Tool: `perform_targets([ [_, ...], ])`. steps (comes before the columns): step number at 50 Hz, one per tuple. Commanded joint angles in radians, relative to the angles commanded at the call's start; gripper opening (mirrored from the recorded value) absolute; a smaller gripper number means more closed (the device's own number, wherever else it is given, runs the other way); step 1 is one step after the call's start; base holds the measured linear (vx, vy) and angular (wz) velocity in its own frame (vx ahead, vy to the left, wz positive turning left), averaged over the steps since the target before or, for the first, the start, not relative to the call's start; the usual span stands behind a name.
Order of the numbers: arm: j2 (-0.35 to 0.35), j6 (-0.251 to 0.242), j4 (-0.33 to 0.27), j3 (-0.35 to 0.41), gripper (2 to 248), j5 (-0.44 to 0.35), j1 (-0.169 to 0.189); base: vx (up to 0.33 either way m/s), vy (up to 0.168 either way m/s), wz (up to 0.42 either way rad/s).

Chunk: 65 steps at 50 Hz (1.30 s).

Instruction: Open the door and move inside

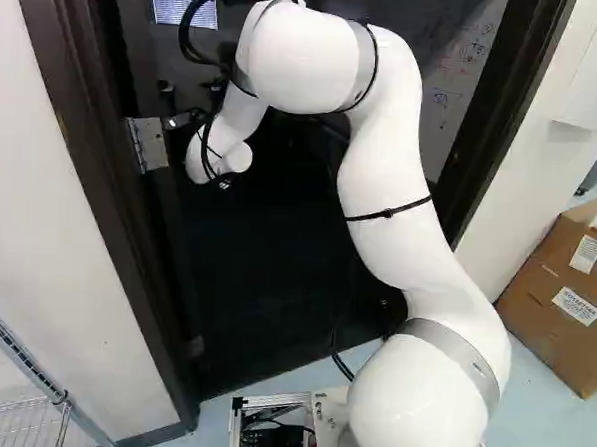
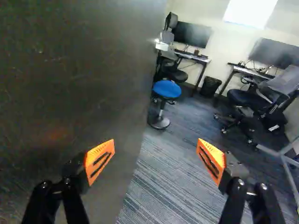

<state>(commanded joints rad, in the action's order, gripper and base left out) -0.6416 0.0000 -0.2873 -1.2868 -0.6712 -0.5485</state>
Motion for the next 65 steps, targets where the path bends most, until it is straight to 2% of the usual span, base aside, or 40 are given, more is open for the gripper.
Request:
perform_targets([
  [25, 0.059, 0.000, 0.006, 0.079, 247, 0.000, 0.044, 0.000, 0.000, 0.000],
  [65, 0.152, 0.000, 0.094, 0.200, 247, 0.000, 0.134, 0.000, 0.000, 0.000],
])
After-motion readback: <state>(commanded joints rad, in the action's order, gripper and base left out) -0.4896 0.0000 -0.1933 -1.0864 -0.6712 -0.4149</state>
